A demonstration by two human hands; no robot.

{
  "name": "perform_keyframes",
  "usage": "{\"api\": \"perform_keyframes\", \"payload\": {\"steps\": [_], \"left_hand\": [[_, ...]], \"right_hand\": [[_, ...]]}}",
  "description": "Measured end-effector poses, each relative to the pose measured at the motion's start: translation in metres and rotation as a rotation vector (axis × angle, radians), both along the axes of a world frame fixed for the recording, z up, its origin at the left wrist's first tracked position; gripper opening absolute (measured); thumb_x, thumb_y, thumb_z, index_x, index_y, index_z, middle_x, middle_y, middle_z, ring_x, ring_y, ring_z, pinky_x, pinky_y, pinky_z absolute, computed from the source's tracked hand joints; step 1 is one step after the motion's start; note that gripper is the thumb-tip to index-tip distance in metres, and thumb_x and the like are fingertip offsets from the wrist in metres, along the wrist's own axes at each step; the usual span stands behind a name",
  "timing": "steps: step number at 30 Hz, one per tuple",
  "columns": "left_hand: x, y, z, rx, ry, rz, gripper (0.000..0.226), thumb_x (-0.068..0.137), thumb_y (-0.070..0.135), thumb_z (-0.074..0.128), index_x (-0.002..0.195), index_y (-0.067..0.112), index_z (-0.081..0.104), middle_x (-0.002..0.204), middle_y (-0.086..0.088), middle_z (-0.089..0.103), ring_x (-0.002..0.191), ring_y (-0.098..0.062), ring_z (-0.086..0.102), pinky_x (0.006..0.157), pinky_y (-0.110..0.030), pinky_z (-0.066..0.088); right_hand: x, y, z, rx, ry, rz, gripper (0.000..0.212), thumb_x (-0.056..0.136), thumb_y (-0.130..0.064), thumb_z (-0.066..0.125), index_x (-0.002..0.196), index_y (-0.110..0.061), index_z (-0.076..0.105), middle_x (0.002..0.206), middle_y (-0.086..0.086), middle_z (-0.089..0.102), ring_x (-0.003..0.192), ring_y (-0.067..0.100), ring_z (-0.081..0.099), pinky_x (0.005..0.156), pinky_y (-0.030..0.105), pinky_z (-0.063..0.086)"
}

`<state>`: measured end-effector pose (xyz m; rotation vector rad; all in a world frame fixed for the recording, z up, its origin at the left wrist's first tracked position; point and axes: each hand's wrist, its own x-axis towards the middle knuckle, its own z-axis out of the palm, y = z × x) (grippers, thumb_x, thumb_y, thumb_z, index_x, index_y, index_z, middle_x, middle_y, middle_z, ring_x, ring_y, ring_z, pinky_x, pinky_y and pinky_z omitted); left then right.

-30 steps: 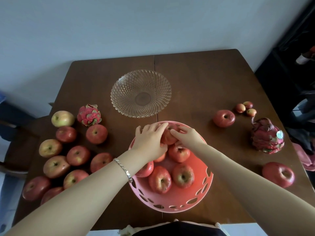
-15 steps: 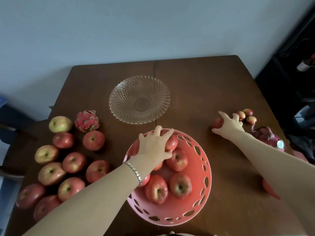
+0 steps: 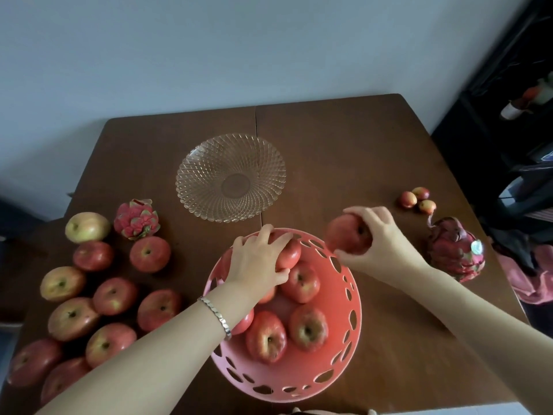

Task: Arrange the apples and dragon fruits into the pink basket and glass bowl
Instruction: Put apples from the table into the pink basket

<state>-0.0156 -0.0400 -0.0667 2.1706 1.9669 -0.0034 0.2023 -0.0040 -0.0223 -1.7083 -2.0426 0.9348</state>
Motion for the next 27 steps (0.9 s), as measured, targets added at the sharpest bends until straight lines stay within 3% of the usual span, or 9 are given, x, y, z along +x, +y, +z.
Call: {"api": "perform_keyframes", "payload": {"steps": [4, 7, 9, 12, 16, 19, 22, 25, 27], "left_hand": [[0.0, -0.002, 0.004, -0.018, 0.005, -0.035, 0.066, 0.08, 0.044, 0.06, 0.14, 0.036, 0.033, 0.139, 0.002, 0.035, 0.123, -0.021, 0.045, 0.099, -0.037, 0.03], [0.003, -0.009, 0.009, 0.032, -0.079, 0.013, 0.059, 0.081, 0.033, 0.063, 0.136, 0.027, 0.043, 0.138, -0.003, 0.041, 0.128, -0.025, 0.041, 0.11, -0.043, 0.025], [0.009, -0.017, 0.011, 0.19, -0.2, -0.01, 0.045, 0.075, 0.022, 0.063, 0.12, 0.017, 0.059, 0.126, -0.007, 0.054, 0.118, -0.029, 0.052, 0.108, -0.046, 0.033], [0.021, -0.033, 0.014, 0.235, -0.401, -0.119, 0.037, 0.075, 0.028, 0.051, 0.105, 0.012, 0.066, 0.109, -0.004, 0.064, 0.101, -0.022, 0.061, 0.092, -0.036, 0.045], [0.047, -0.05, 0.017, -0.291, -0.509, -0.077, 0.055, 0.084, 0.036, 0.059, 0.135, 0.019, 0.042, 0.137, 0.002, 0.044, 0.126, -0.016, 0.045, 0.102, -0.03, 0.039], [0.057, -0.048, 0.01, -0.304, -0.502, -0.039, 0.068, 0.077, 0.041, 0.069, 0.136, 0.026, 0.038, 0.132, 0.002, 0.042, 0.124, -0.019, 0.046, 0.1, -0.033, 0.042], [0.066, -0.045, 0.009, -0.269, -0.456, 0.002, 0.065, 0.071, 0.046, 0.072, 0.127, 0.028, 0.046, 0.122, 0.001, 0.042, 0.117, -0.022, 0.048, 0.096, -0.034, 0.044], [0.073, -0.045, 0.012, -0.278, -0.402, -0.002, 0.062, 0.071, 0.047, 0.072, 0.123, 0.028, 0.045, 0.122, 0.002, 0.042, 0.115, -0.021, 0.048, 0.091, -0.036, 0.046], [0.073, -0.046, 0.013, -0.275, -0.387, -0.013, 0.062, 0.071, 0.046, 0.072, 0.122, 0.028, 0.042, 0.123, 0.005, 0.045, 0.116, -0.018, 0.046, 0.088, -0.035, 0.047]], "right_hand": [[-0.008, -0.032, 0.005, -0.049, -0.344, 0.351, 0.082, 0.047, -0.066, 0.057, 0.124, -0.041, 0.044, 0.113, -0.008, 0.044, 0.1, 0.018, 0.055, 0.082, 0.025, 0.048], [-0.014, -0.043, -0.01, 0.017, -0.538, 0.54, 0.078, 0.057, -0.057, 0.063, 0.13, -0.037, 0.043, 0.119, -0.005, 0.045, 0.117, 0.021, 0.037, 0.098, 0.026, 0.037], [-0.018, -0.049, -0.018, 0.019, -0.561, 0.568, 0.078, 0.06, -0.051, 0.066, 0.131, -0.033, 0.043, 0.12, -0.003, 0.047, 0.12, 0.024, 0.033, 0.104, 0.029, 0.031], [-0.02, -0.052, -0.024, 0.03, -0.567, 0.505, 0.074, 0.06, -0.05, 0.067, 0.127, -0.024, 0.048, 0.118, -0.002, 0.052, 0.122, 0.026, 0.032, 0.11, 0.032, 0.028], [-0.015, -0.055, -0.025, -0.066, -0.466, 0.378, 0.079, 0.066, -0.045, 0.071, 0.134, -0.019, 0.04, 0.124, -0.006, 0.052, 0.128, 0.021, 0.027, 0.108, 0.03, 0.028], [-0.001, -0.056, -0.017, -0.167, -0.32, 0.347, 0.085, 0.07, -0.039, 0.072, 0.142, -0.022, 0.029, 0.129, -0.007, 0.05, 0.132, 0.017, 0.021, 0.107, 0.03, 0.03], [0.034, -0.055, -0.011, -0.19, -0.175, 0.266, 0.07, 0.077, -0.031, 0.068, 0.139, -0.028, 0.034, 0.135, -0.007, 0.045, 0.133, 0.014, 0.023, 0.109, 0.03, 0.031], [0.079, -0.05, -0.023, -0.04, -0.4, -0.065, 0.053, 0.087, -0.019, 0.056, 0.137, -0.023, 0.041, 0.145, 0.005, 0.034, 0.137, 0.025, 0.023, 0.112, 0.038, 0.025], [0.104, -0.048, -0.041, -0.156, -0.653, -0.277, 0.052, 0.087, -0.02, 0.055, 0.137, -0.022, 0.04, 0.145, 0.012, 0.028, 0.133, 0.035, 0.025, 0.11, 0.045, 0.026]]}}
